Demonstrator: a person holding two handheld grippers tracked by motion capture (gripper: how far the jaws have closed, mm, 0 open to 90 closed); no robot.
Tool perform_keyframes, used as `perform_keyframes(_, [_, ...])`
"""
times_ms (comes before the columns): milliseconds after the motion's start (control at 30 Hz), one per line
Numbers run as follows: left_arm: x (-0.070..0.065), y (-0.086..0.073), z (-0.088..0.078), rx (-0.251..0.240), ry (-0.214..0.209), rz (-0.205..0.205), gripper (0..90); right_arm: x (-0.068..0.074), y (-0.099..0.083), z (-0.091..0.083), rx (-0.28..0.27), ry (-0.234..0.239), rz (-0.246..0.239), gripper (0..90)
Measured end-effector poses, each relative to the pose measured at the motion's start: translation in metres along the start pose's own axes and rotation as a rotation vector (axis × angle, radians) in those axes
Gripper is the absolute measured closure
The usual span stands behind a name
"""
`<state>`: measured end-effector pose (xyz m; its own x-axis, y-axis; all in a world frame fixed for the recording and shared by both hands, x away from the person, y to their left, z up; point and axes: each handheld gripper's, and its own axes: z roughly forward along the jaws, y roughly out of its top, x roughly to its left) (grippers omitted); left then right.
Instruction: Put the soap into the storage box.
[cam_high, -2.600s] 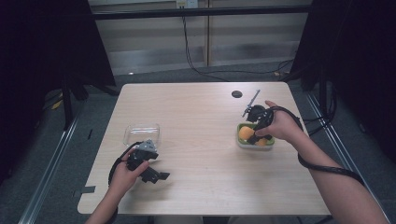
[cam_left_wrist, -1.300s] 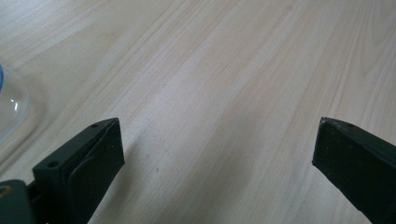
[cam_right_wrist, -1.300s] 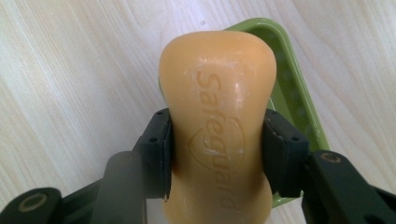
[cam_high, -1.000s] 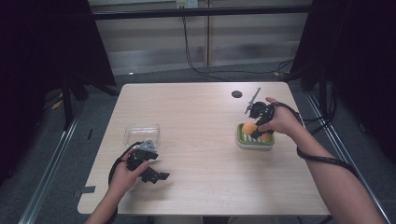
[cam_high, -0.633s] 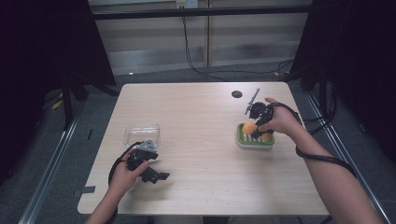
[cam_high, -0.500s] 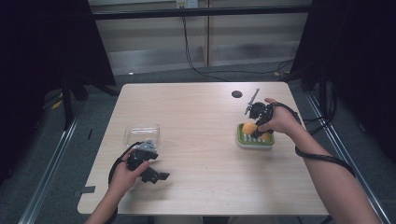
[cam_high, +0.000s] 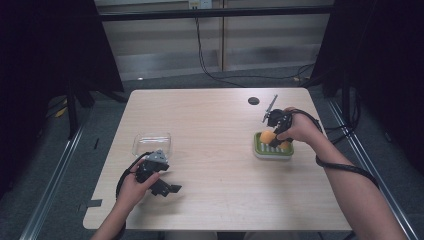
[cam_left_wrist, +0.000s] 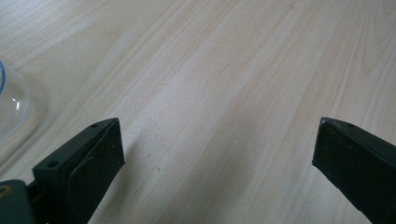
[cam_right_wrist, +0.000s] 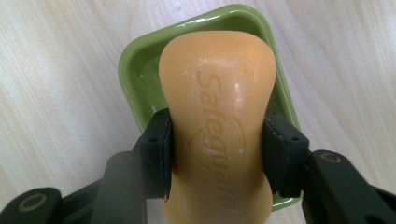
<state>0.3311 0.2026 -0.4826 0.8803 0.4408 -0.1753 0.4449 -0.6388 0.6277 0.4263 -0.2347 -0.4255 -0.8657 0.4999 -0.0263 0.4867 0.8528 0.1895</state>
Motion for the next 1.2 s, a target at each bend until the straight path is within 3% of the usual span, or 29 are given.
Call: perform_keyframes(1200, [0.001,0.0,0.0,0.015,0.004,0.014,1.6,-0.009,-0.004,0.012,0.011,-0.015,-0.042,50.0])
